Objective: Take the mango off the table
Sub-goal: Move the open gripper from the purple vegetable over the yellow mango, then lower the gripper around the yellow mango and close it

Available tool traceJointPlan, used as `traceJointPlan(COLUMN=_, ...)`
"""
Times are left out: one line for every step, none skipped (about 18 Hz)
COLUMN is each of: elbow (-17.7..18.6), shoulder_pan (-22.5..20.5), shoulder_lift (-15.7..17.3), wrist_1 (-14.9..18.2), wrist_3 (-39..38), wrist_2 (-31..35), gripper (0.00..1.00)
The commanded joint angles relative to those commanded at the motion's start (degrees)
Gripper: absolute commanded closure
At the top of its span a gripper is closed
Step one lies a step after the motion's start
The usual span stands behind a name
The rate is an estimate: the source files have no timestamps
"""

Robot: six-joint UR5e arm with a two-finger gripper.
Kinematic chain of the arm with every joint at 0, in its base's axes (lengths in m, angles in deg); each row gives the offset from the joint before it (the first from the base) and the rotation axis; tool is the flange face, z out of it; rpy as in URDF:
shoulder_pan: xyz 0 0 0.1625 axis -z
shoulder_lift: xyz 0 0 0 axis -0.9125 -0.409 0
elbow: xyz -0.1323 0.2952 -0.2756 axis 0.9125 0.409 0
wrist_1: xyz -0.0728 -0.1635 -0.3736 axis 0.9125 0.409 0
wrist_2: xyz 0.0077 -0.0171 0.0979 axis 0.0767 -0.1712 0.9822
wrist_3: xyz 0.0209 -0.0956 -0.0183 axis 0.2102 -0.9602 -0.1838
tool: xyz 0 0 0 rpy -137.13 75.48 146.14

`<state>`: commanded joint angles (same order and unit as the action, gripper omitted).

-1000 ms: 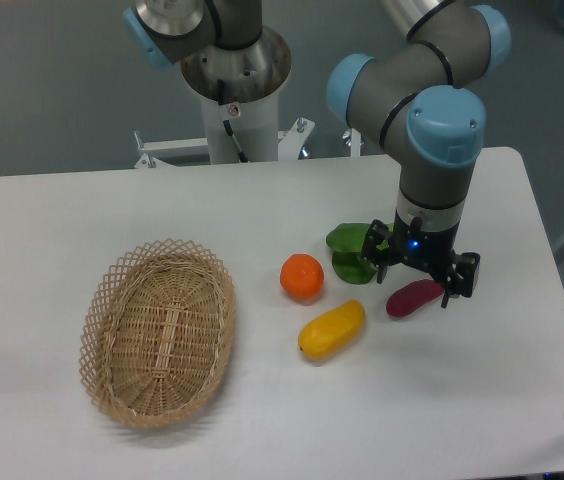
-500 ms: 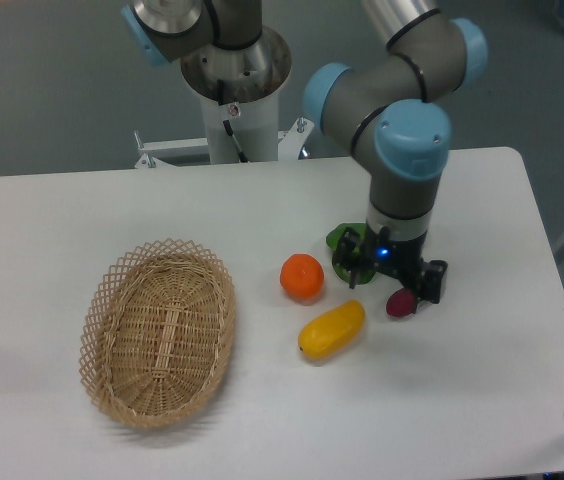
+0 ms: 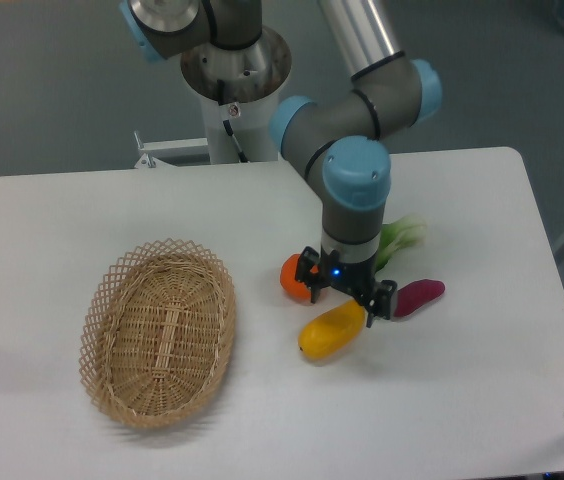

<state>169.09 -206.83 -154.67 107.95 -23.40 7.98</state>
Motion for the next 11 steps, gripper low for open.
traceJointPlan(elbow=-0.18, shoulder_pan=0.17, shoulder_lift=-0.44, wrist_1=0.00, wrist_3=-0.09, wrist_2=0.44, gripper=0.00)
traceJointPlan(elbow=-0.44, shoulder_pan=0.18, shoulder_lift=-0.53, wrist_1=0.09, wrist_3=-0.35, wrist_2=0.53, gripper=0.00)
traceJointPlan(elbow=-0.36, shoulder_pan=0.44, shoulder_lift=-0.53, wrist_1=-0.26, wrist_3=-0.79, wrist_2=0.44, gripper=0.00)
traceJointPlan(elbow=-0.01, shoulder_pan=0.44, shoulder_lift=-0.62, wrist_1=-0.44, wrist_3=-1.05, wrist_2=0.44, gripper=0.00)
traceJointPlan(elbow=0.26, shoulder_pan=0.53, shoulder_lift=-0.62, wrist_1=-0.53, wrist_3=-0.97, wrist_2=0.53, gripper=0.00)
traceJointPlan(elbow=0.35, shoulder_pan=0.62, shoulder_lift=-0.71, wrist_1=-0.61, wrist_3=-0.88, wrist_2=0.44, gripper=0.00)
traceJointPlan(elbow=0.26, shoulder_pan=0.70, shoulder_lift=-0.97, wrist_1=-0.61, wrist_3=-0.53, wrist_2=0.44, gripper=0.00)
traceJointPlan(elbow=0.26, shoulder_pan=0.70, shoulder_lift=-1.67, wrist_1=-0.61, wrist_3=-0.44, wrist_2=0.53, gripper=0.00)
traceJointPlan(elbow=0.00, shoulder_pan=0.70, shoulder_lift=-2.20, wrist_1=-0.61, wrist_3=-0.44, wrist_2=0.70, gripper=0.00)
traceJointPlan(elbow=-0.26, shoulder_pan=0.70, shoulder_lift=-2.29, wrist_1=-0.61, wrist_3=-0.44, wrist_2=1.05, gripper=0.00)
traceJointPlan(elbow=-0.35, shoulder_pan=0.70, shoulder_lift=-2.55, wrist_1=-0.61, wrist_3=-0.44, wrist_2=1.23, gripper=0.00)
